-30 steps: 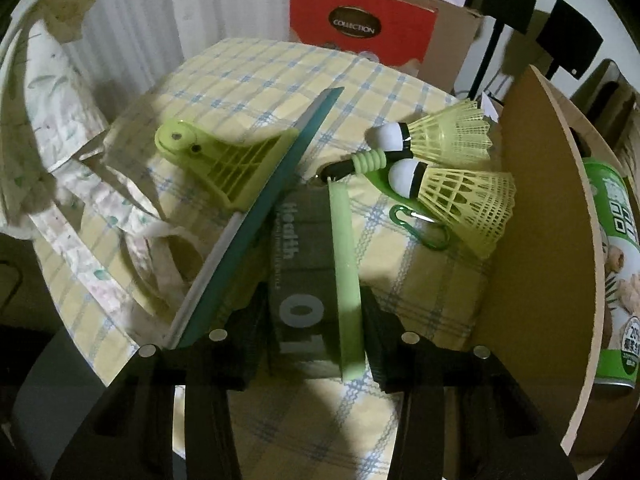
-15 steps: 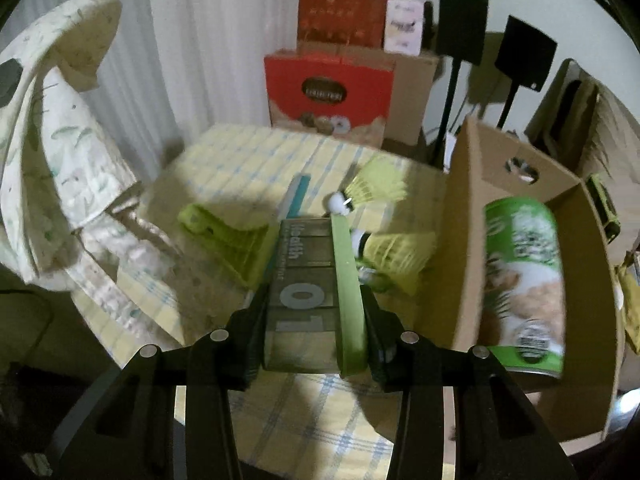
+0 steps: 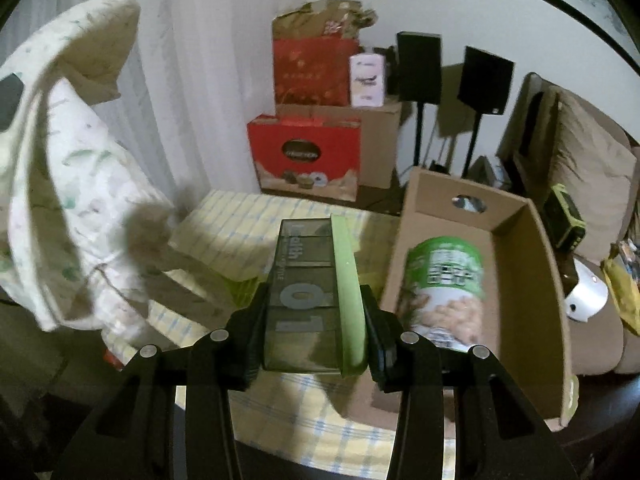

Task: Organize objects
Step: 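Lift the green box with the right gripper toward the cardboard box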

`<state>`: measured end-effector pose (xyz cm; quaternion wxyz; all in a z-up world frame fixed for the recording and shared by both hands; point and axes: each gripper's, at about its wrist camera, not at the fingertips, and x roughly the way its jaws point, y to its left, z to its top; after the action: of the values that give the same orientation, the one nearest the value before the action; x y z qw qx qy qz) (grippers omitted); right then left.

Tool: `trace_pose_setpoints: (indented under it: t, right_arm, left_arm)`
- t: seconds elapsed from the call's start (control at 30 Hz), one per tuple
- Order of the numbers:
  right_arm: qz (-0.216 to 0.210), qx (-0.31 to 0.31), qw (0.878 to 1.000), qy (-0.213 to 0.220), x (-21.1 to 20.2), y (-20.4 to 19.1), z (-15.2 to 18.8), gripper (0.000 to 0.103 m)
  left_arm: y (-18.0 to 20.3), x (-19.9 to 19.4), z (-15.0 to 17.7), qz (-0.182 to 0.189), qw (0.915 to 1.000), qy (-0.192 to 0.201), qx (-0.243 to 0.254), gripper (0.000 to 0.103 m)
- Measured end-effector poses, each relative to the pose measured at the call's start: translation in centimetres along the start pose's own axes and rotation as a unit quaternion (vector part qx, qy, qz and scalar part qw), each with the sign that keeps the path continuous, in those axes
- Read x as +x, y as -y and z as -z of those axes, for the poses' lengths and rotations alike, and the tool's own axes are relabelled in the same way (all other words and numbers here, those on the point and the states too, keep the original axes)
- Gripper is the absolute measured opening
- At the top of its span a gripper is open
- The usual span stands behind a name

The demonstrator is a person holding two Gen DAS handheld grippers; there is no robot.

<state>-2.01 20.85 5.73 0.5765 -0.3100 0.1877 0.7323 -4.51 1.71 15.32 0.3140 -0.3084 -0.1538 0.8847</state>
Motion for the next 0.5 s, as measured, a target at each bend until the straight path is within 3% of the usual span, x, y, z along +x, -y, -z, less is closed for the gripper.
trace_pose_setpoints:
  t: [0.5]
  right_arm:
    - [0.068, 0.064, 0.995, 0.026, -7.0, 8.6, 1.4, 0.043]
  left_arm:
    - [8.2, 11.5, -0.7, 0.021, 0.9971, -0.058, 0.044, 0.005]
